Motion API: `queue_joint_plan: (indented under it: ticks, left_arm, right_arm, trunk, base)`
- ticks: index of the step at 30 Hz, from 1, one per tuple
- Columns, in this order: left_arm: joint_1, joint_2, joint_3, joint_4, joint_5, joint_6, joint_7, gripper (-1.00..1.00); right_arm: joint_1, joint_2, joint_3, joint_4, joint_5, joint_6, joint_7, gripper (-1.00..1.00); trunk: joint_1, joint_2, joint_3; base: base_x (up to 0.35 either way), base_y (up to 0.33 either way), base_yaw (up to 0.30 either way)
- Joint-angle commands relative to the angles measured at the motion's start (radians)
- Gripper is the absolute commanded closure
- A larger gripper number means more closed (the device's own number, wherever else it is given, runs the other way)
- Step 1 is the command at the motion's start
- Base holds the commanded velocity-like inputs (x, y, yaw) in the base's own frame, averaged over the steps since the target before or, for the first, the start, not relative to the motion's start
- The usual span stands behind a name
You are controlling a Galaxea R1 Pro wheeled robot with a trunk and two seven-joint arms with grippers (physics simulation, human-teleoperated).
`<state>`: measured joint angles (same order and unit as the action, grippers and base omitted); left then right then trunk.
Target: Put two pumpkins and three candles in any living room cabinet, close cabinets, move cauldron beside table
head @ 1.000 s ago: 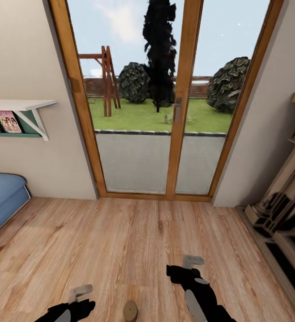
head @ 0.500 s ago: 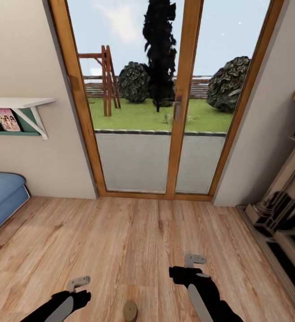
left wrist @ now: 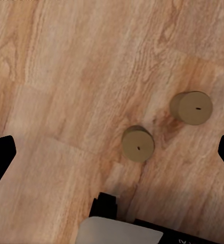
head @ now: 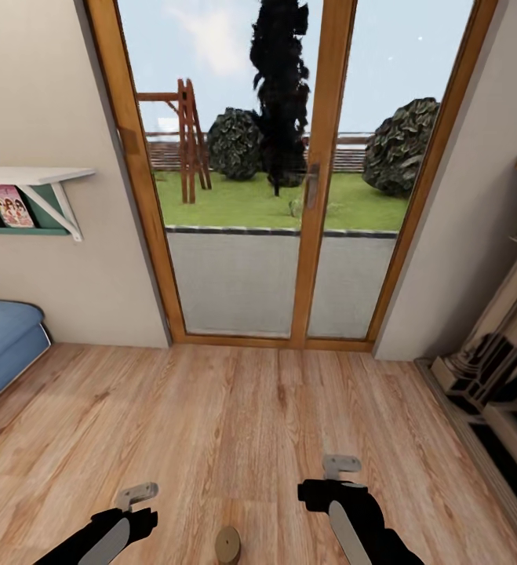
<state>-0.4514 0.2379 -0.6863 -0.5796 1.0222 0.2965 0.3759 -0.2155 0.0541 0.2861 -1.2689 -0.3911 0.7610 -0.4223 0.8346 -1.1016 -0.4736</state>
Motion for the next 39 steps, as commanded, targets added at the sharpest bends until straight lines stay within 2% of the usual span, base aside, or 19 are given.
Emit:
queue_joint_plan:
  ticks: [1,5,10,14,21,27,39]
  left_arm:
    - [-0.001,0.001,-0.009,-0.004,0.007,0.001,0.008,-1.0]
    - [-0.001,-0.005,-0.012,-0.004,0.006,0.002,0.005,-1.0]
    - [-0.001,-0.031,-0.014,-0.002,0.004,0.001,0.001,-1.0]
    - [-0.001,-0.052,-0.015,-0.002,0.004,0.002,0.001,-1.0]
    - [-0.001,-0.059,-0.013,-0.001,0.009,0.005,-0.003,-1.0]
    - [-0.001,-0.063,-0.011,0.001,0.013,0.008,-0.001,-1.0]
    - [-0.001,-0.066,-0.013,0.075,0.005,0.004,-0.03,-1.0]
  right_arm:
    - [0.0,0.0,0.003,-0.006,-0.011,0.002,-0.01,-1.0]
    - [0.002,0.001,0.012,-0.05,-0.012,0.003,-0.009,-1.0]
    - [0.017,0.0,0.016,-0.232,-0.014,0.005,-0.009,-1.0]
    - [0.04,0.0,0.019,-0.298,-0.016,0.005,-0.008,-1.0]
    - [0.046,0.001,0.031,-0.314,-0.017,0.015,-0.007,-1.0]
    - [0.048,0.001,0.03,-0.315,-0.017,0.084,-0.007,-1.0]
    - [0.048,0.002,0.03,-0.316,-0.017,0.098,-0.006,-1.0]
  trunk:
    - [0.004,-0.008,-0.004]
    - [0.019,-0.036,-0.017]
    - [0.039,-0.071,-0.033]
    - [0.054,-0.099,-0.045]
    - [0.081,-0.148,-0.067]
    - [0.104,-0.19,-0.086]
    - [0.15,-0.274,-0.123]
  base:
    - [0.0,0.0,0.0]
    - [0.0,0.0,0.0]
    - [0.0,0.0,0.0]
    - [0.0,0.0,0.0]
    - [0.0,0.0,0.0]
    - [0.0,0.0,0.0]
    - [0.0,0.0,0.0]
